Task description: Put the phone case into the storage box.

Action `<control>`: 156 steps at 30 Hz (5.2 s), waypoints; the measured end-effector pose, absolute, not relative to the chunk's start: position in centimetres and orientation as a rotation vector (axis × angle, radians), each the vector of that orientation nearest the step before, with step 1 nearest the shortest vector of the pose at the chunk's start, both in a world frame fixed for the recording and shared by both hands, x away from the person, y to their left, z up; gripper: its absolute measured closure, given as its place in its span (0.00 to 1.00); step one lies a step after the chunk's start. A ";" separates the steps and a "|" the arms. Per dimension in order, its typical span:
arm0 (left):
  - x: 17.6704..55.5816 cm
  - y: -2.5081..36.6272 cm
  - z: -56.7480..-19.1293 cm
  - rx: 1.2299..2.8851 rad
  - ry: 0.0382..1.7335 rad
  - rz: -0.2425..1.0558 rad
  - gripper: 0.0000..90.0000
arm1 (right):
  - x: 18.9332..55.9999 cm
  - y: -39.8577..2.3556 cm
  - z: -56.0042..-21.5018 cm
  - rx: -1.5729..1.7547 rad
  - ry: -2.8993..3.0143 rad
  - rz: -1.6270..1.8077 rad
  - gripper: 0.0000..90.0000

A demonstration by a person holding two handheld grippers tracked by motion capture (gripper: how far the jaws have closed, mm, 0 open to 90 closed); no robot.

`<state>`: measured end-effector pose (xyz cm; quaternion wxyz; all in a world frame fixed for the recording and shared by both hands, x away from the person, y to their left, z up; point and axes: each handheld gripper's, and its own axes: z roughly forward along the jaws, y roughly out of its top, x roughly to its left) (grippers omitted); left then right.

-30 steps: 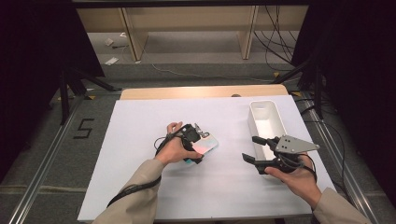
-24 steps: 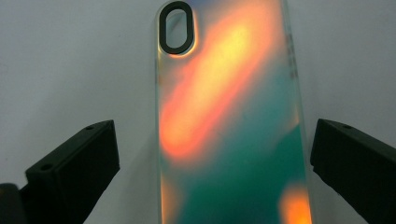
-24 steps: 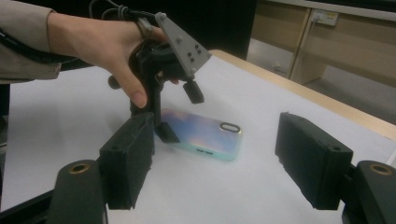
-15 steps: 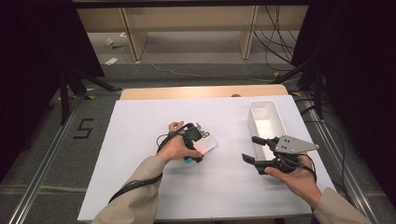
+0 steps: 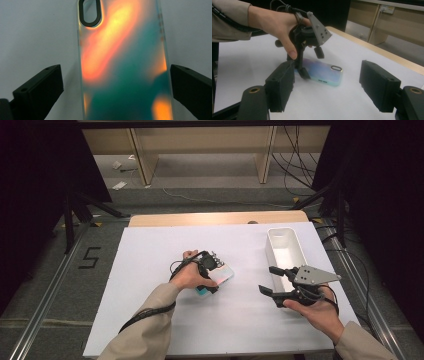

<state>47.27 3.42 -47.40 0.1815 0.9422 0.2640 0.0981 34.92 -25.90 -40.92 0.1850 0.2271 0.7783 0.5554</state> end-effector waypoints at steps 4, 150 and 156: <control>47.6 3.4 -47.4 2.667 0.744 0.244 0.00 | 34.9 -25.9 -40.9 0.638 2.193 1.567 0.32; 39.9 8.8 -44.0 2.089 0.782 0.379 0.19 | 35.1 -25.1 -41.1 0.688 2.165 1.525 0.26; 39.4 9.0 -43.9 2.073 0.779 0.379 0.19 | 35.1 -25.1 -41.0 0.689 2.156 1.519 0.26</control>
